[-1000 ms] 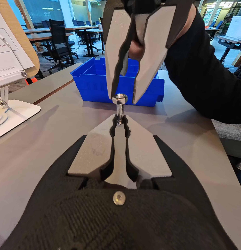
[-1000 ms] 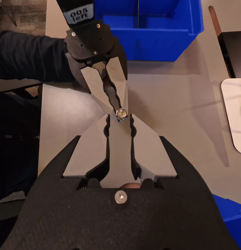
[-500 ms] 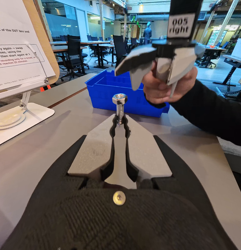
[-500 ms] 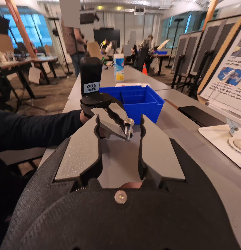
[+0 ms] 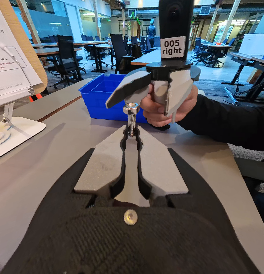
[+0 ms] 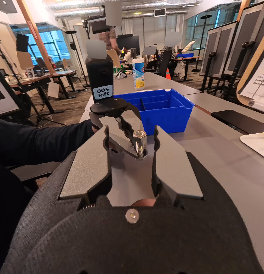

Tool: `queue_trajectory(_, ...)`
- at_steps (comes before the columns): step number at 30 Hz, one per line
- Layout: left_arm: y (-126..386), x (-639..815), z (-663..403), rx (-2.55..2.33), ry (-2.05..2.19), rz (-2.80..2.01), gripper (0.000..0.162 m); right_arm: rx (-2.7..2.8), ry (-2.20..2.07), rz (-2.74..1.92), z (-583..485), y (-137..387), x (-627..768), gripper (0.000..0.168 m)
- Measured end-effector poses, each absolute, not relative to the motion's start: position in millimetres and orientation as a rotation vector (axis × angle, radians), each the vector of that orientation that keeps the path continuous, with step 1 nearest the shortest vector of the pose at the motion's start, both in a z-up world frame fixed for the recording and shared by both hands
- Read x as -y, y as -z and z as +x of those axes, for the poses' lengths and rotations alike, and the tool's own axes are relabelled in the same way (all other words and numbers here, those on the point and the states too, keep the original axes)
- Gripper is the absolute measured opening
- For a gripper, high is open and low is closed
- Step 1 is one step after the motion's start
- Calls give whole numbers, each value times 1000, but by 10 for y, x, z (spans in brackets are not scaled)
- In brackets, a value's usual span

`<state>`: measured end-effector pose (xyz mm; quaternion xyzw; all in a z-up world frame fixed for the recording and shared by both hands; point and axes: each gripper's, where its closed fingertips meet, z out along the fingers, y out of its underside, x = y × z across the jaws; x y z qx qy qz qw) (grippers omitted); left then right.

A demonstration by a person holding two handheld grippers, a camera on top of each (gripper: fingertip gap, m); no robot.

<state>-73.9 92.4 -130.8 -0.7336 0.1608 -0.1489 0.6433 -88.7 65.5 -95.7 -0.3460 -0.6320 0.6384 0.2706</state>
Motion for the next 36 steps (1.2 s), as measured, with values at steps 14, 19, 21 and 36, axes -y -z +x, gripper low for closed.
queue_trajectory(14,1249,-921,-876,-306,315,-1660,7,1739,-1669,-905,-851,971,-653,52)
queue_trajectory(19,1238,-920,-942,-273,324,-1658,7,1672,-1674,-930,-864,898,-754,51)
queue_trajectory(21,1250,-925,-897,-291,321,-1663,7,1660,-1679,-951,-893,915,-758,54)
queue_trajectory(36,1275,-945,-987,-238,319,-1681,7,1665,-1682,-954,-896,922,-743,54)
